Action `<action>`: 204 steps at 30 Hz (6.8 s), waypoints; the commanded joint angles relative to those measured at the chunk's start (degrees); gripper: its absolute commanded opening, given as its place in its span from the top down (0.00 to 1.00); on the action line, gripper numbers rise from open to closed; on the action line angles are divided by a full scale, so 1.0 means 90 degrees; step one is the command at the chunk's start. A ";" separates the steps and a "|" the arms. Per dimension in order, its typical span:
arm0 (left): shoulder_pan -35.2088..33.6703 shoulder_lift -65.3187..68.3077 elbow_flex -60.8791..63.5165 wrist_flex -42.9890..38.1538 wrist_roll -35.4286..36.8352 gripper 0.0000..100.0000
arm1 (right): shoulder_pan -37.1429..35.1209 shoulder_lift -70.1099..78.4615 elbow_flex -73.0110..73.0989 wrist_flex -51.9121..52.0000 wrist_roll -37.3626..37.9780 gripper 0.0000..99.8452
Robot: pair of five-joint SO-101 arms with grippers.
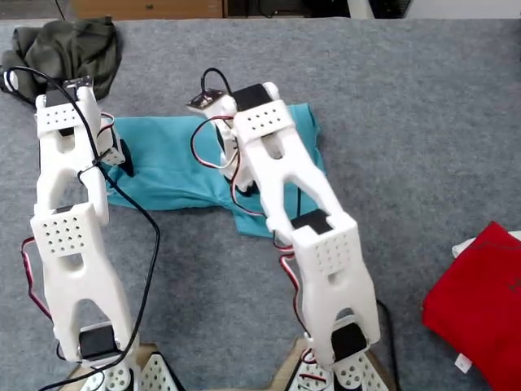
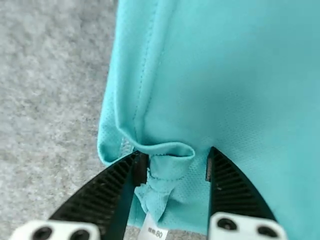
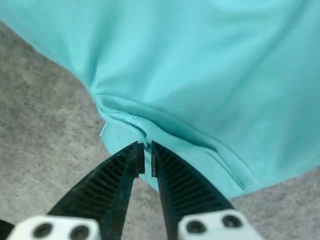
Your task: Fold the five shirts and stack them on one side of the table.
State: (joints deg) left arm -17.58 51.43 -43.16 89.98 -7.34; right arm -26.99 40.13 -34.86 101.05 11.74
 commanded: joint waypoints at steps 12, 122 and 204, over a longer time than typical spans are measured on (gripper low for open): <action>0.0059 0.0015 -0.0176 -0.0059 0.0020 0.79 | -0.0484 -0.1382 0.1382 0.0117 -0.0068 0.95; 0.0020 0.0015 -0.0176 -0.0059 -0.0195 0.79 | 0.0884 -0.1402 0.2320 -0.1143 -0.0742 0.77; 0.0039 0.0015 -0.0176 -0.0059 -0.0205 0.79 | 0.1568 -0.1216 0.2105 -0.0274 -0.1377 0.94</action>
State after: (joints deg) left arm -17.58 51.43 -43.16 89.98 -8.66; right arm -12.22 34.24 -13.85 97.98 -1.36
